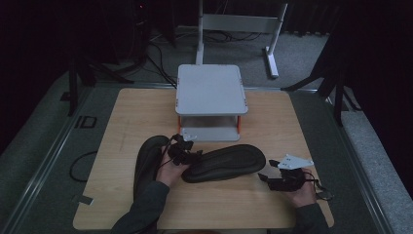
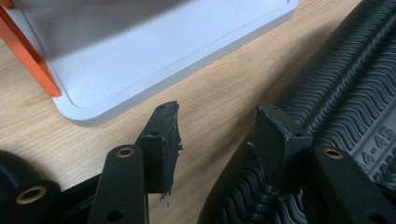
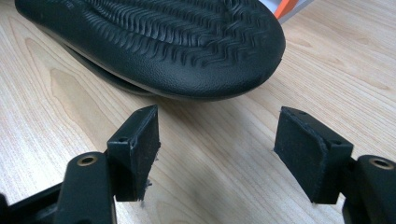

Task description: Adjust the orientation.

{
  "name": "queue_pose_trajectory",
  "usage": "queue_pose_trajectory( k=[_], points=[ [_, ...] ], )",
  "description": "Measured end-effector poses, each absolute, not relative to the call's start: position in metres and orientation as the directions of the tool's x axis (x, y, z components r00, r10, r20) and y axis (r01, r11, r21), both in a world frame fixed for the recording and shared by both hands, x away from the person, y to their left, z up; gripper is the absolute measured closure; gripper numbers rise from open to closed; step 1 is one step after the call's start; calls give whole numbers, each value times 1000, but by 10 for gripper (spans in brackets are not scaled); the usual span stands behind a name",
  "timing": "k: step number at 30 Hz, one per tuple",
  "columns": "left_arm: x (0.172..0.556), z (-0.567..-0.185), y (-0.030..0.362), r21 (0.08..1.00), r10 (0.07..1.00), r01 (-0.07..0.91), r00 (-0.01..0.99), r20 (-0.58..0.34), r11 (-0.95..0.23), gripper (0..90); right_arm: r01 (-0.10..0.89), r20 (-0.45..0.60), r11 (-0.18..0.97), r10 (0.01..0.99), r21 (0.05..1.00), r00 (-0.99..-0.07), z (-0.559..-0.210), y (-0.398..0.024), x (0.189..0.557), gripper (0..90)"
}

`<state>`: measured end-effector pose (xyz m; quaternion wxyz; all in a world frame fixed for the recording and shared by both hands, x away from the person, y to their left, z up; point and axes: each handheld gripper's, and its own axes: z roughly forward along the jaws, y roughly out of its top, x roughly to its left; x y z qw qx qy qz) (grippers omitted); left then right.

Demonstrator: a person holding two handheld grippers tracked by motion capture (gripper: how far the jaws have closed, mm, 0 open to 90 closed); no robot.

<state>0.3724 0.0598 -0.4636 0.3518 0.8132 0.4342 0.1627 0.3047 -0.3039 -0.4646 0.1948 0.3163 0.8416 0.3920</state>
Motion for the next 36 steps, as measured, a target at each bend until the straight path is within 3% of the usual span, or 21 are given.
queue_pose_trajectory(
  k=[9, 19, 36],
  points=[
    [380, -466, 55, 698, 826, 601, 563, -25, -389, 497, 378, -62, 480, 679, 792, -732, -465, -300, 306, 306],
    [378, -466, 53, 681, 811, 608, 584, -35, -409, 588, 390, -58, 465, 698, 794, -714, -463, -295, 313, 322],
    [328, -466, 26, 665, 706, 562, 704, -73, -492, 623, 454, -26, 402, 771, 795, -636, -461, -294, 342, 343]
  ],
)
